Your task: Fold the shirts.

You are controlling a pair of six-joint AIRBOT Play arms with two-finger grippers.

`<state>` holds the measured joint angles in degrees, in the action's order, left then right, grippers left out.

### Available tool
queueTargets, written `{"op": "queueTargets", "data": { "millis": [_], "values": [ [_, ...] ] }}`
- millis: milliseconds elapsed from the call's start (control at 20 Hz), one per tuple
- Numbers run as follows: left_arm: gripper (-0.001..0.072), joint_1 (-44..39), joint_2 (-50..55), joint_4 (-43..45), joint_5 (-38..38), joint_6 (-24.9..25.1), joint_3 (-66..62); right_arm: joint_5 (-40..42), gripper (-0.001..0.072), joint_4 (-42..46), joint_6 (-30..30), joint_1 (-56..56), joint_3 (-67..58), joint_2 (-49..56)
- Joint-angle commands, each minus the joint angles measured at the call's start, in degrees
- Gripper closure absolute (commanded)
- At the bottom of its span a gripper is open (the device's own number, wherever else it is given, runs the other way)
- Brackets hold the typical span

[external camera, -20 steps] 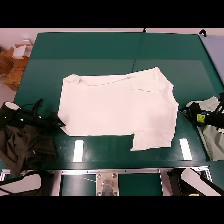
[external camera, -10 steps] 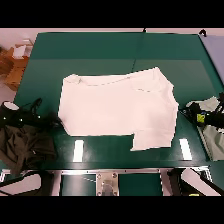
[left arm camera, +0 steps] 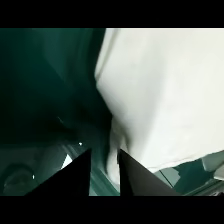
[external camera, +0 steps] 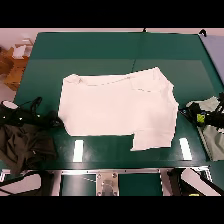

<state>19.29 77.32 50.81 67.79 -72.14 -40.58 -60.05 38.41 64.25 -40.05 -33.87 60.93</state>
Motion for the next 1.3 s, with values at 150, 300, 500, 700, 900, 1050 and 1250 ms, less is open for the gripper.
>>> {"op": "queueTargets", "data": {
  "millis": [150,300,500,700,900,1050,1250],
  "values": [
    [0.0448,-0.07,-0.04,4.48,5.40,-1.49,-2.12,0.04,0.0559,-0.02,0.00,0.04,0.02,-0.02],
    [0.0448,-0.07,-0.04,4.48,3.21,-1.36,-2.12,0.00,0.0559,-0.02,0.02,0.04,0.02,-0.02],
    [0.0449,-0.09,2.54,0.44,0.28,-0.17,-2.08,0.00,0.0560,-0.04,0.02,0.04,0.02,-0.02],
    [0.0453,-3.58,5.81,-2.43,-1.46,1.68,-2.03,-0.02,0.0560,-0.02,0.02,0.04,0.02,-0.02],
    [0.0687,-4.94,5.66,0.48,-1.44,-1.16,-2.64,-0.85,0.0561,-0.02,0.02,0.04,0.02,-0.02],
    [0.0688,-4.94,0.90,13.66,4.15,-8.83,-2.93,-0.85,0.0559,-0.02,0.07,0.02,0.02,-0.02],
    [0.0687,-4.96,-8.33,22.03,8.28,-17.00,-1.92,-0.76,0.0535,-0.02,0.37,0.02,0.04,0.00]
  ]
}}
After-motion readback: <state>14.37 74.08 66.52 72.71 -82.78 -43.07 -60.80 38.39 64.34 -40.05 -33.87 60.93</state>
